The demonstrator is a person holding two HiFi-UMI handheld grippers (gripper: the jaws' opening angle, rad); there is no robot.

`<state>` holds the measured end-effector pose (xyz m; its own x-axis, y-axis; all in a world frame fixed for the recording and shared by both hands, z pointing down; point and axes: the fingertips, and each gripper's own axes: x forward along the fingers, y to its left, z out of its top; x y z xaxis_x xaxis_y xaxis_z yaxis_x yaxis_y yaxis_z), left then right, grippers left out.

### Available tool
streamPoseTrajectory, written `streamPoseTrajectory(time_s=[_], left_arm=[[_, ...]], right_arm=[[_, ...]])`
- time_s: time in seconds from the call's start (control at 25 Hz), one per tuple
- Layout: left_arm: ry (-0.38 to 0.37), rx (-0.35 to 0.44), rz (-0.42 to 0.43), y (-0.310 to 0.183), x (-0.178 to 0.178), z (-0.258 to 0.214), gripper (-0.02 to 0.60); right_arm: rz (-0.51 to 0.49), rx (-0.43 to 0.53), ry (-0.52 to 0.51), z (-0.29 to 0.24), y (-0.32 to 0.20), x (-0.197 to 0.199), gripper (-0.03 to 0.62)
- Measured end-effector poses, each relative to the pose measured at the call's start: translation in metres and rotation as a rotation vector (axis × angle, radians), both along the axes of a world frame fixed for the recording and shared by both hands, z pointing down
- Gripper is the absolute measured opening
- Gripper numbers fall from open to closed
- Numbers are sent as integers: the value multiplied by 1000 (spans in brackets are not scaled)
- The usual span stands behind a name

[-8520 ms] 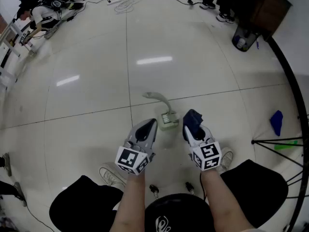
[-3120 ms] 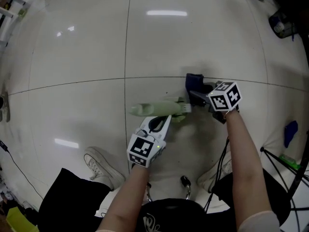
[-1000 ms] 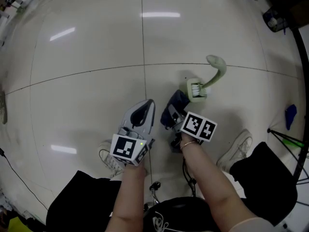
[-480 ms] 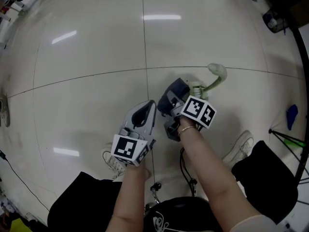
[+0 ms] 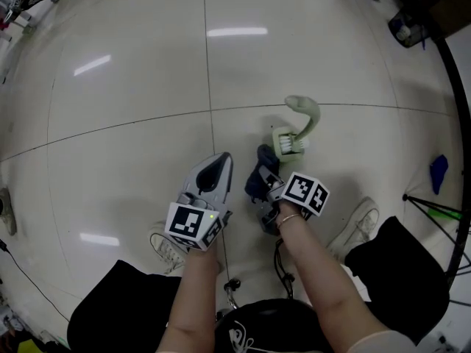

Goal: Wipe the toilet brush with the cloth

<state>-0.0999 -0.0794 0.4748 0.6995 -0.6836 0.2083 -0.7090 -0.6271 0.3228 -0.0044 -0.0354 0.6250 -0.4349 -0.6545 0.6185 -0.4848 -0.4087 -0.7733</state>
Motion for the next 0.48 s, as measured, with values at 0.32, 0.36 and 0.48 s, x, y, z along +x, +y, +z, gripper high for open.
streamPoseTrajectory(time_s=[0.32, 0.36, 0.48], left_arm=[[37, 98, -20, -25, 27, -60, 6], [42, 122, -23, -29, 30, -76, 6], [47, 211, -29, -42, 35, -127, 6]], right_arm=[[-9, -132, 97, 27, 47, 65, 64], [5, -132, 129, 22, 49, 80, 64], [54, -52, 246, -15, 35, 126, 63]])
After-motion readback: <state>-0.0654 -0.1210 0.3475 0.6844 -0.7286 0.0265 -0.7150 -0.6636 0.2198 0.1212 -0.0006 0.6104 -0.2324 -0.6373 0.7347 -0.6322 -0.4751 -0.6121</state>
